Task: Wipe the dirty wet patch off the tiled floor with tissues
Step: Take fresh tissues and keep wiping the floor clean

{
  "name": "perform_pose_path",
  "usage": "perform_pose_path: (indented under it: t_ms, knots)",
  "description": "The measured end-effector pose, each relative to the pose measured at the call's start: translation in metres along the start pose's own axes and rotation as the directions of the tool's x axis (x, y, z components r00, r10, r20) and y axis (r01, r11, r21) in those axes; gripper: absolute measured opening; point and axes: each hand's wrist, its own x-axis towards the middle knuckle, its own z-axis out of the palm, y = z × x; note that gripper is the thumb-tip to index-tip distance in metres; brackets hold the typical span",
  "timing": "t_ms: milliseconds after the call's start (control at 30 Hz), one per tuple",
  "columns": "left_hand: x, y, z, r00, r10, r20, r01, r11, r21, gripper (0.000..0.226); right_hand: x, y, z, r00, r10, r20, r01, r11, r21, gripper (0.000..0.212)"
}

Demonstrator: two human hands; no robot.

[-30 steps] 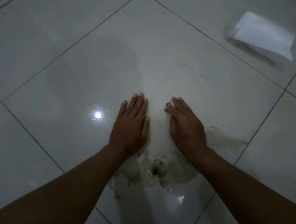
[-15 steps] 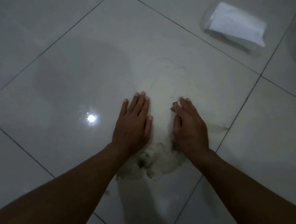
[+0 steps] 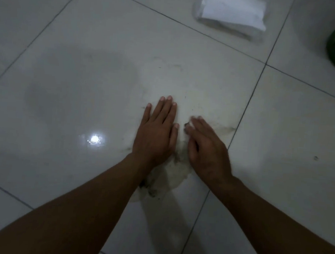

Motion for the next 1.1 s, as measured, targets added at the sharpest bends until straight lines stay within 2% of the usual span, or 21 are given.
perform_pose_path:
  t_ms: [33, 100, 233, 333, 400, 500, 567, 667, 800, 867, 933, 1000, 1100]
  knots:
    - [0.000, 0.000, 0.000, 1.000, -0.001, 0.004, 0.001, 1.000, 0.006, 0.060, -0.008, 0.001, -0.001, 0.999, -0.047, 0.008, 0.047, 0.999, 0.007, 0.034]
    - [-0.001, 0.000, 0.000, 1.000, -0.007, 0.011, 0.007, 1.000, 0.016, 0.061, -0.022, 0.009, -0.006, 0.999, -0.036, -0.037, 0.036, 0.999, 0.008, 0.034]
    - [0.000, 0.001, 0.000, 0.999, -0.018, 0.030, 0.018, 1.000, 0.000, 0.060, -0.015, 0.024, -0.005, 0.964, 0.176, -0.198, -0.181, 0.983, -0.006, 0.033]
    - [-0.001, 0.001, -0.001, 0.999, -0.023, 0.029, 0.024, 1.000, -0.015, 0.061, 0.002, 0.017, 0.003, 0.937, 0.281, -0.207, -0.280, 0.959, 0.033, 0.033]
    - [-0.001, 0.001, -0.001, 1.000, -0.019, 0.024, 0.019, 1.000, -0.021, 0.061, -0.001, 0.010, 0.004, 0.963, 0.217, -0.163, -0.214, 0.976, 0.034, 0.033]
    - [-0.001, 0.000, 0.000, 1.000, -0.015, 0.013, 0.015, 1.000, -0.017, 0.060, -0.020, 0.010, -0.002, 0.994, 0.027, -0.105, -0.025, 0.999, 0.028, 0.035]
    - [-0.001, 0.000, 0.001, 1.000, -0.017, 0.016, 0.017, 1.000, -0.016, 0.061, -0.025, 0.017, -0.005, 0.988, 0.057, -0.146, -0.057, 0.998, 0.006, 0.034]
    - [0.000, 0.000, 0.000, 0.999, -0.022, 0.024, 0.023, 1.000, -0.017, 0.061, -0.014, 0.028, -0.004, 0.941, 0.237, -0.242, -0.244, 0.970, 0.000, 0.034]
    - [-0.001, 0.000, 0.000, 0.999, -0.024, 0.028, 0.024, 0.999, -0.021, 0.061, 0.013, 0.023, 0.001, 0.915, 0.341, -0.217, -0.343, 0.939, 0.031, 0.035]
    - [-0.001, 0.001, 0.000, 0.999, -0.023, 0.026, 0.024, 1.000, -0.020, 0.061, 0.017, 0.016, 0.002, 0.931, 0.308, -0.194, -0.309, 0.951, 0.025, 0.035]
    - [-0.001, 0.001, 0.000, 1.000, -0.021, 0.023, 0.021, 0.999, -0.023, 0.061, 0.010, 0.014, 0.002, 0.977, 0.164, -0.135, -0.168, 0.986, -0.020, 0.034]
    - [-0.001, 0.001, -0.001, 0.999, -0.025, 0.021, 0.026, 0.999, -0.027, 0.061, 0.001, 0.019, 0.001, 0.992, 0.067, -0.106, -0.073, 0.996, -0.055, 0.035]
    - [-0.001, 0.000, -0.001, 0.999, -0.023, 0.022, 0.024, 0.999, -0.024, 0.061, 0.003, 0.026, -0.002, 0.958, 0.215, -0.188, -0.225, 0.974, -0.034, 0.035]
